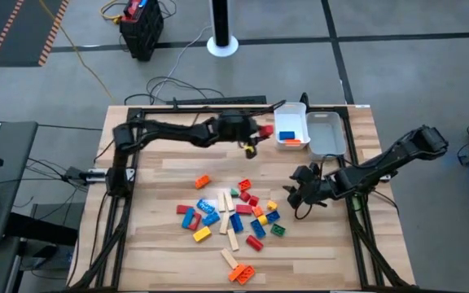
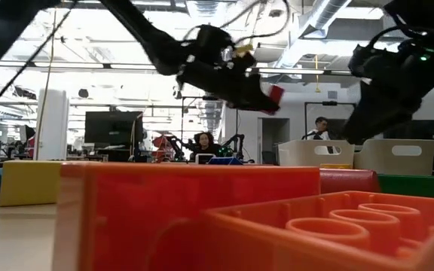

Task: Sort blocks by size
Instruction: Put the large red wooden block into the white bin

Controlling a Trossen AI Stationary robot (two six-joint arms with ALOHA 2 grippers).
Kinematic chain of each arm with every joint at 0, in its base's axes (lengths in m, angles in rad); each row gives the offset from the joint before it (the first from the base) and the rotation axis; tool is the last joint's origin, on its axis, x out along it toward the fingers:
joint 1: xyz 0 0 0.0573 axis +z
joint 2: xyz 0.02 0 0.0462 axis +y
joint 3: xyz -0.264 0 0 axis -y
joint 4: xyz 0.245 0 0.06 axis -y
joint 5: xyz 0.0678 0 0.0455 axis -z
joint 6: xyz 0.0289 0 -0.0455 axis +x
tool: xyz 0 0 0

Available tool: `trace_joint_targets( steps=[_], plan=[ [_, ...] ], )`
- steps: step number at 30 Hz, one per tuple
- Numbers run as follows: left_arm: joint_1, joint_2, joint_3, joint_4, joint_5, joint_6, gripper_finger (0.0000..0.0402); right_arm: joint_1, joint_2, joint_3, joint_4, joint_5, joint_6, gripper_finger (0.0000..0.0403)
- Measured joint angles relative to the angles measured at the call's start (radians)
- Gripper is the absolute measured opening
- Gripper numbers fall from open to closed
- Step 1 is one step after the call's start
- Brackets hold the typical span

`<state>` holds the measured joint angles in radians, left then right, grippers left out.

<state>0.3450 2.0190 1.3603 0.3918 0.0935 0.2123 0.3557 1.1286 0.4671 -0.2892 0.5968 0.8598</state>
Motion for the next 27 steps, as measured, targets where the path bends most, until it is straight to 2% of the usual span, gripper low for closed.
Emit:
trace_joint_targets(
  steps=[5, 12, 16, 20, 27],
  plan=[
    [0.012, 0.140, 0.228, -0.156, 0.023, -0.016, 0.0133, 0.057, 0.000, 0.000, -0.049, 0.011, 0.104, 0.0259],
    [0.029, 0.302, 0.471, -0.213, 0.036, -0.020, 0.0134, 0.127, 0.006, 0.000, -0.052, 0.038, 0.203, 0.0259],
    [0.039, 0.371, 0.583, -0.274, 0.056, -0.045, 0.0134, 0.164, 0.011, 0.000, -0.053, 0.089, 0.244, 0.0259],
    [0.039, 0.389, 0.653, -0.388, 0.057, -0.054, 0.0148, 0.187, 0.011, 0.000, -0.052, 0.113, 0.266, 0.0259],
    [0.032, 0.377, 0.689, -0.477, 0.072, -0.053, 0.0213, 0.198, 0.011, 0.000, -0.053, 0.129, 0.261, 0.0259]
  ],
)
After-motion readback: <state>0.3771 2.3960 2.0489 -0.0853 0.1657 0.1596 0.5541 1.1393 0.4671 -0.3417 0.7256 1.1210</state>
